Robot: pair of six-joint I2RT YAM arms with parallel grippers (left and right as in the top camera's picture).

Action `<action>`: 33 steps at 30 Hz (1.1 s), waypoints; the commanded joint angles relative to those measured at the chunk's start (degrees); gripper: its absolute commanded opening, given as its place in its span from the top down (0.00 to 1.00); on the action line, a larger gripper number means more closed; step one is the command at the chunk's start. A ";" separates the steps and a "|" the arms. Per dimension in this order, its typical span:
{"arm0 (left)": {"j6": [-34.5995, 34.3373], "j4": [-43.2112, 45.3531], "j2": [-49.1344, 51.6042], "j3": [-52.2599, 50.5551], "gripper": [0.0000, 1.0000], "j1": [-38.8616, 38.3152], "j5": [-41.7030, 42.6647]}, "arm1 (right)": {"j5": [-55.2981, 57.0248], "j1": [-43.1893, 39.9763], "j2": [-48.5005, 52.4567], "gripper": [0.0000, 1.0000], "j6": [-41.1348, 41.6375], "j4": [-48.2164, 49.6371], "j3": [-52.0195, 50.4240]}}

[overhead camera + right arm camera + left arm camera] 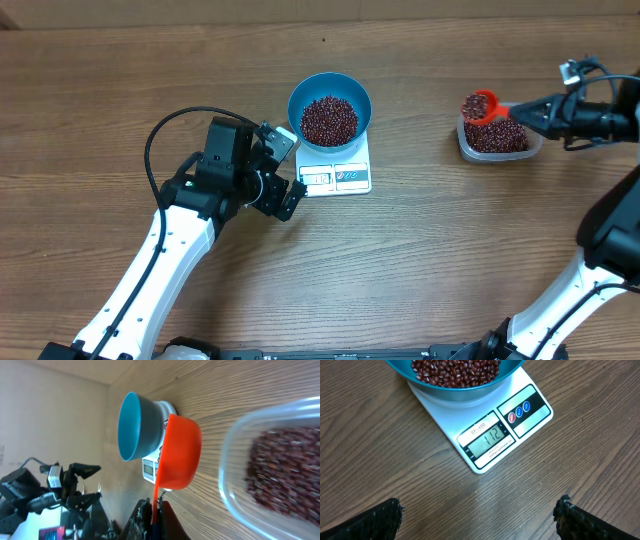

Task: Scoop item into bowl and weigh 150g on scale
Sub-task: 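Lift the filled scoop and carry it toward the blue bowl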

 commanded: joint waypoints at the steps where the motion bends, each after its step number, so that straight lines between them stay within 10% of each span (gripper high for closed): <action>1: -0.57 0.04 0.39 -0.09 0.00 -0.02 0.11 | -3.89 3.28 0.28 0.96 -0.92 0.00 -0.09; 17: -0.57 0.04 0.39 -0.11 0.00 -0.02 0.09 | -10.47 16.74 0.28 0.96 0.07 1.90 3.78; 33: -0.57 0.04 0.39 -0.11 0.00 -0.02 0.09 | -6.21 30.38 0.28 0.96 28.46 29.90 4.09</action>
